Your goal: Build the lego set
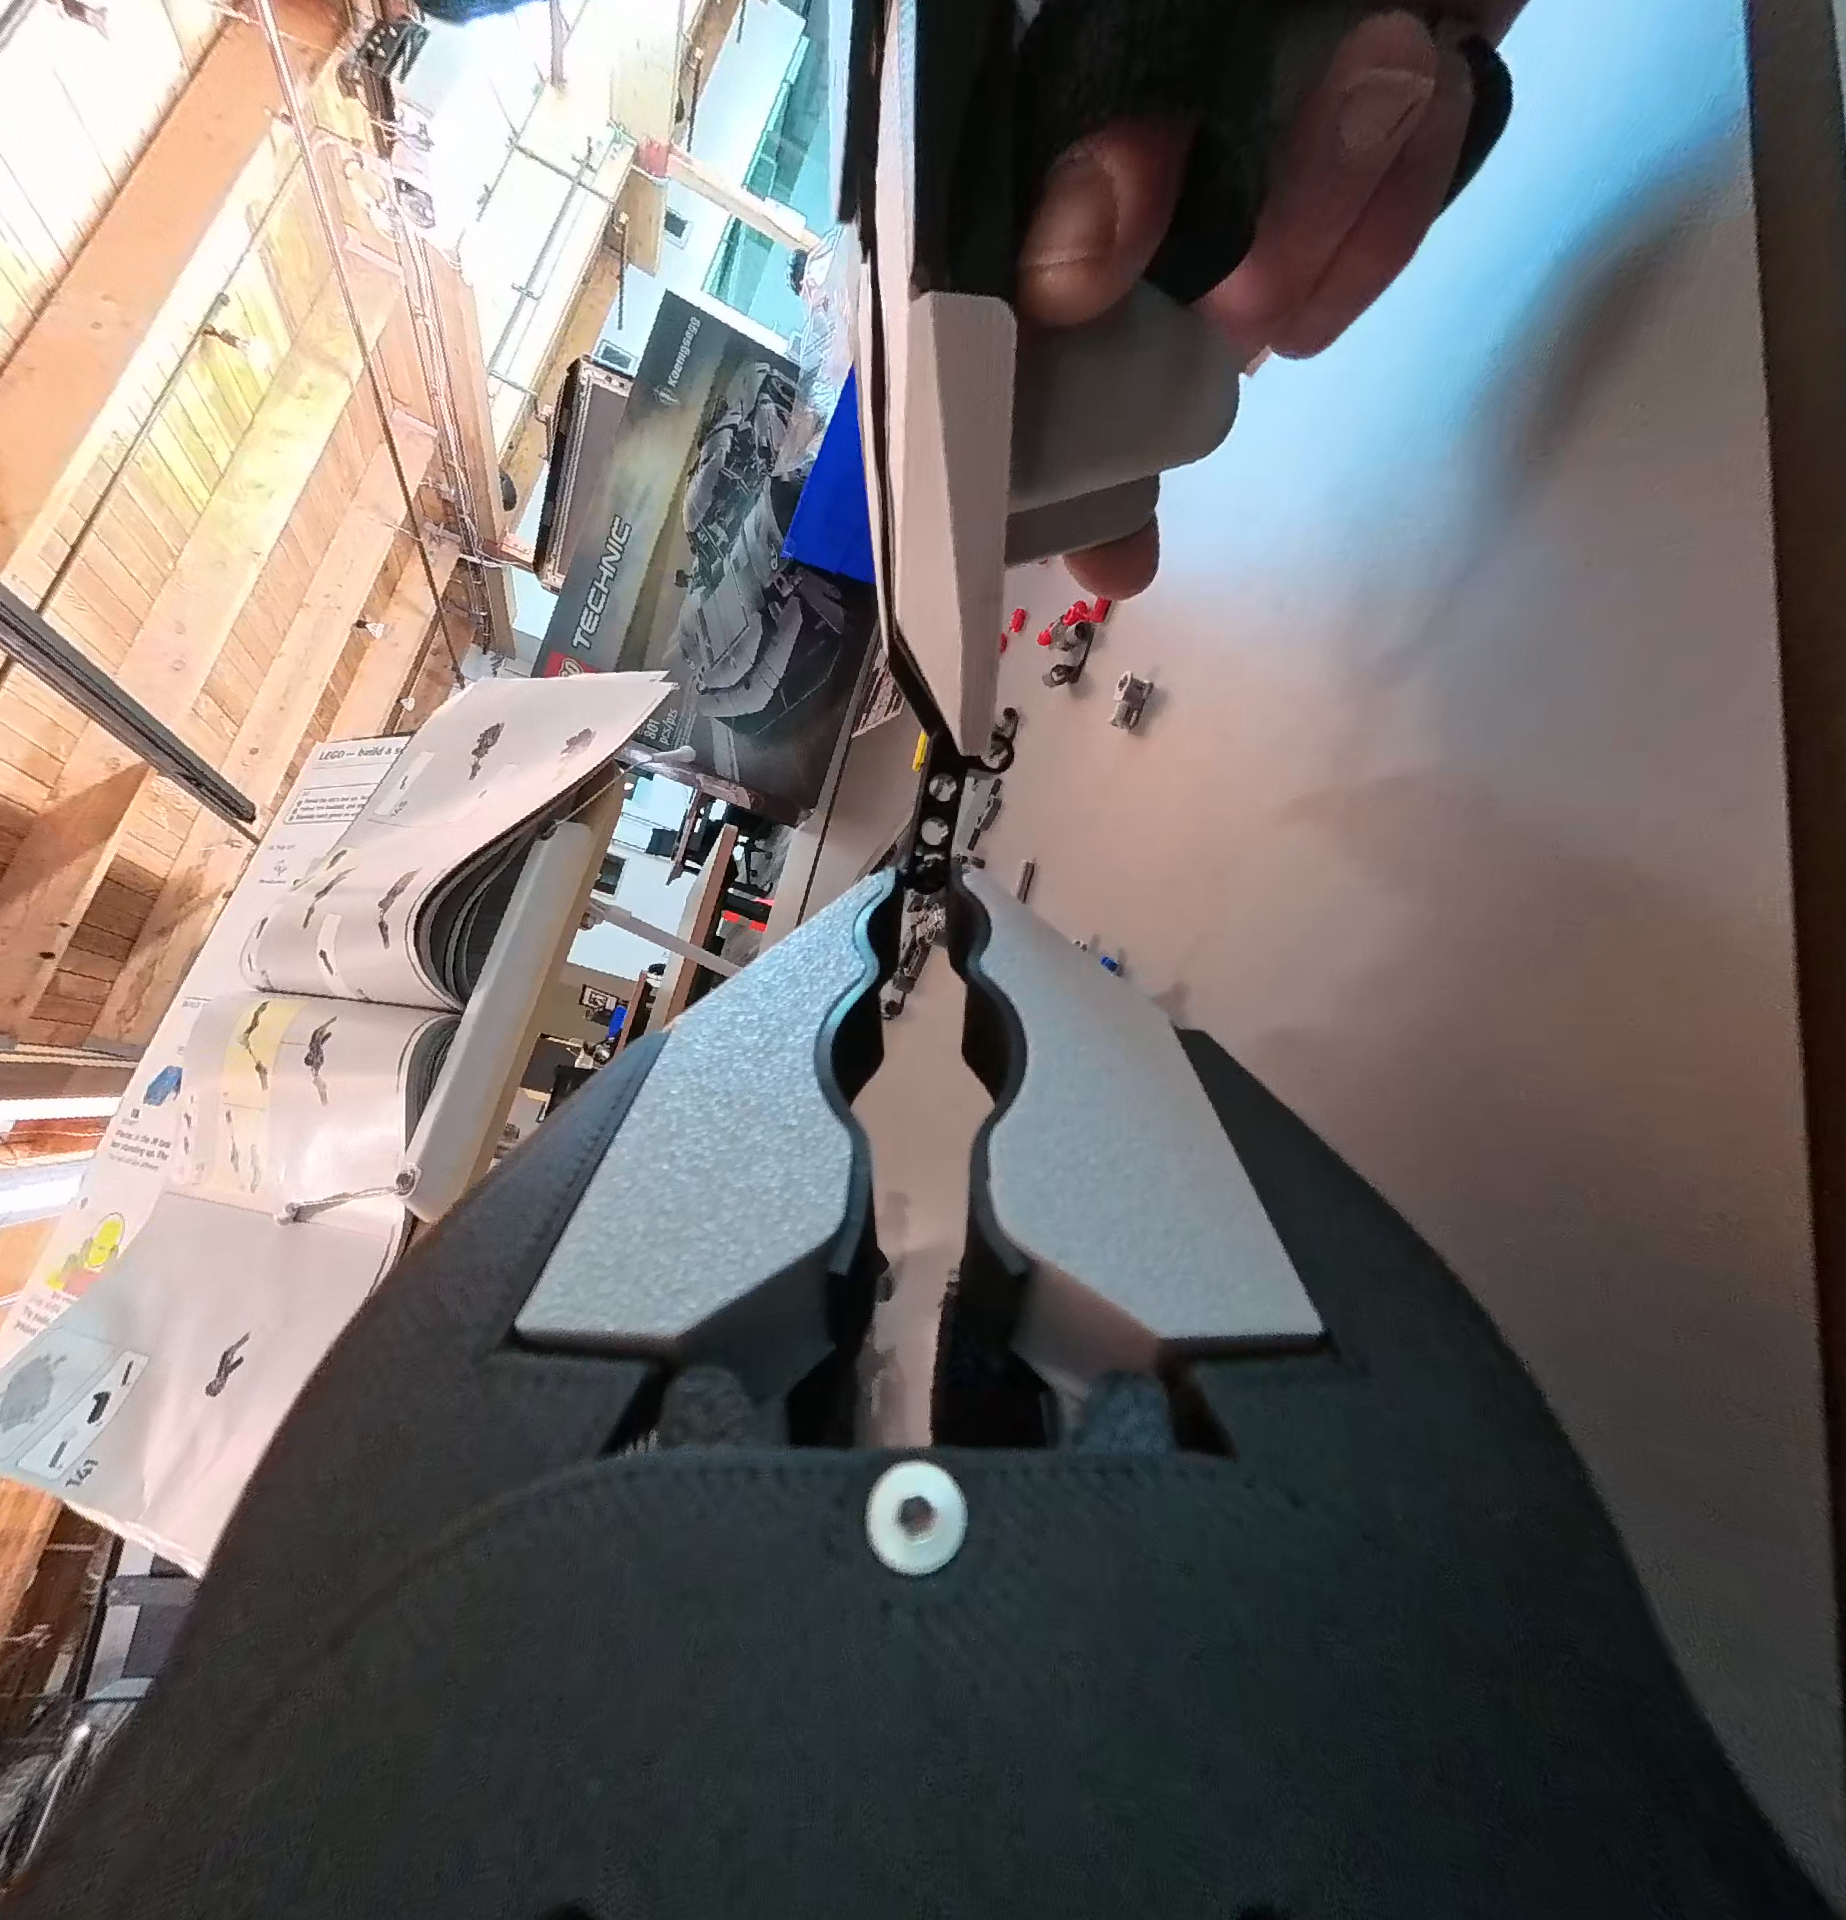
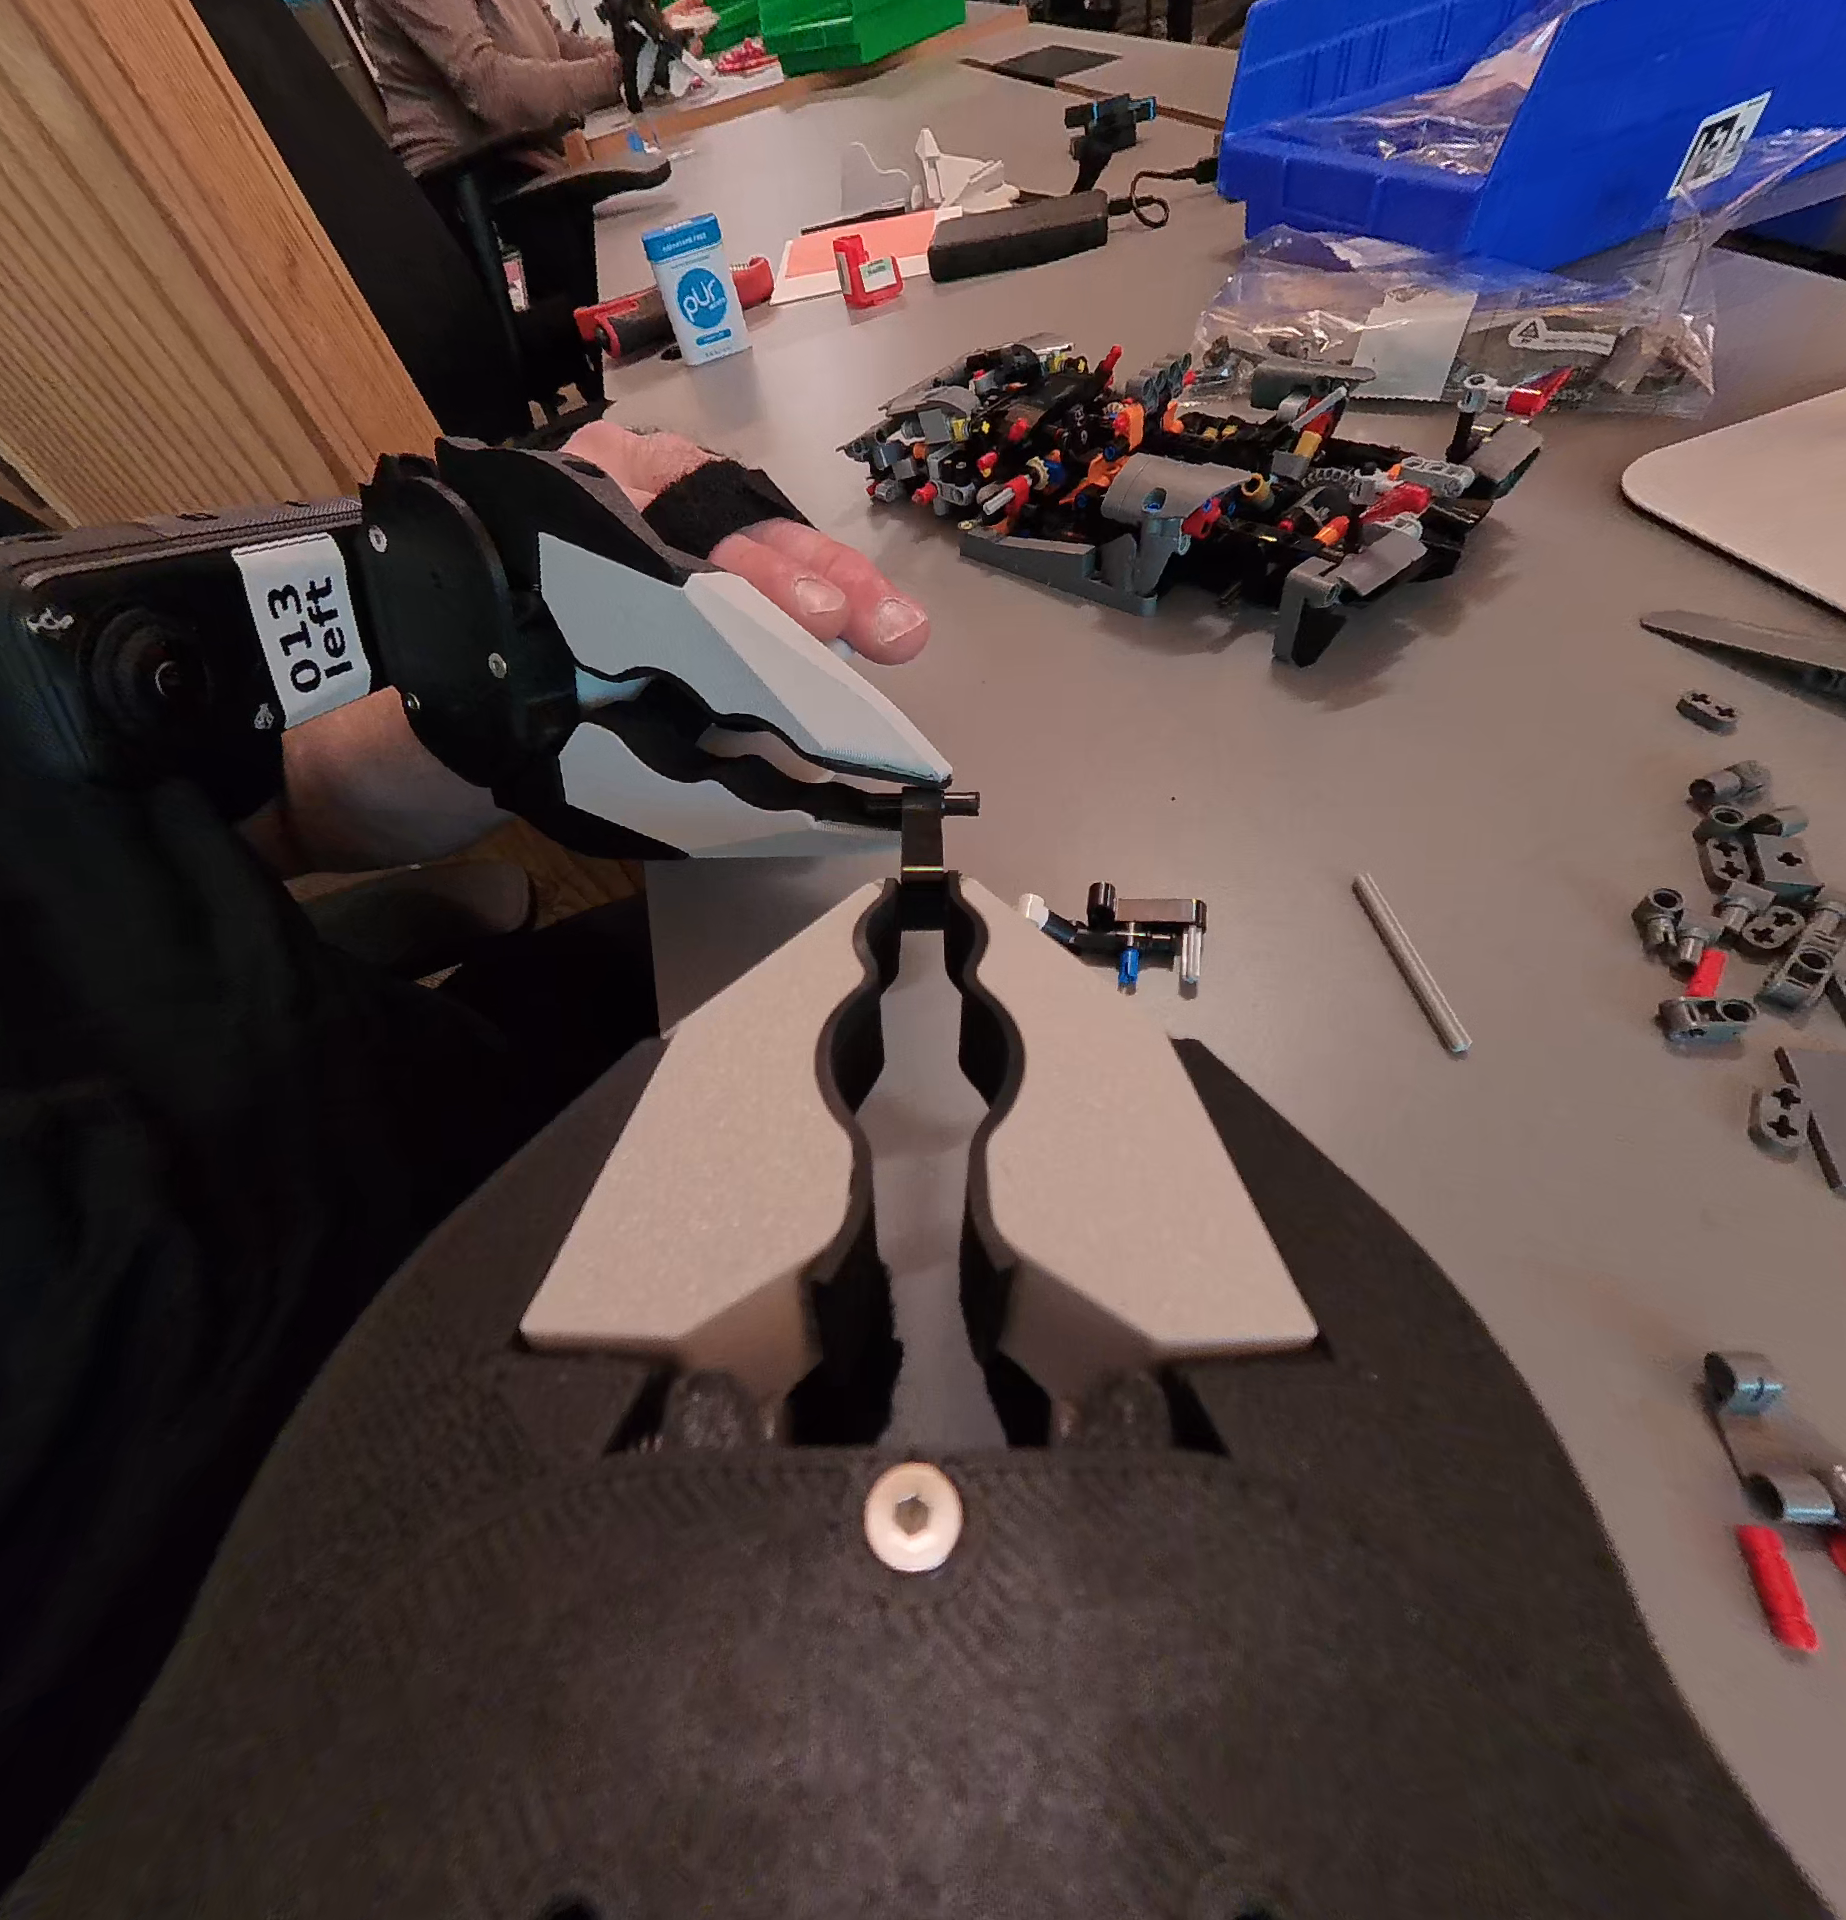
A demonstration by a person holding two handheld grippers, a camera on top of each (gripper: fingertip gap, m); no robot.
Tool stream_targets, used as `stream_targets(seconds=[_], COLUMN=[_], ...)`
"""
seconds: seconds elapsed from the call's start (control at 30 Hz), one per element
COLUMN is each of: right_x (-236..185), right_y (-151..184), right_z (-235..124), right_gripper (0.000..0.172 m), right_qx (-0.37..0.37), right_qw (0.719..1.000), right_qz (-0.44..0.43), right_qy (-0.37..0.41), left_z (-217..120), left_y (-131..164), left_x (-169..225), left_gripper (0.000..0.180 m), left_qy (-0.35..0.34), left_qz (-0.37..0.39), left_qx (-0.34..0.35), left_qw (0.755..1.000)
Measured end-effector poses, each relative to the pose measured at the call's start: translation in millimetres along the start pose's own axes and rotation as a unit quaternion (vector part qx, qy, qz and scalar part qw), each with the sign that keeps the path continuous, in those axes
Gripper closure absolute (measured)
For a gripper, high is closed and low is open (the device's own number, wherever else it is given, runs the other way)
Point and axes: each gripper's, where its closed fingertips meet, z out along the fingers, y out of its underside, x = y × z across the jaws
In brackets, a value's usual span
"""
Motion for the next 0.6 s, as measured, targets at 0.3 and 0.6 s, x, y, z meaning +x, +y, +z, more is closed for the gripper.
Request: stream_targets(seconds=[0.3, 0.6], right_x=[3.8, 10.8], right_y=[-1.4, -3.7], right_z=[-3.7, -10.6], right_gripper=[0.167, 0.168], right_qx=[0.008, 0.017], right_qw=[1.000, 1.000], right_qz=[-0.006, -0.015], right_qy=[0.004, 0.009], left_z=[5.1, 8.6], left_y=[-1.4, -1.3], left_x=[-2.4, -3.4], left_gripper=[0.174, 0.157], left_qy=[-0.007, -0.003], left_qz=[0.001, -0.022], left_qx=[-0.005, -0.010], left_qw=[1.000, 1.000])
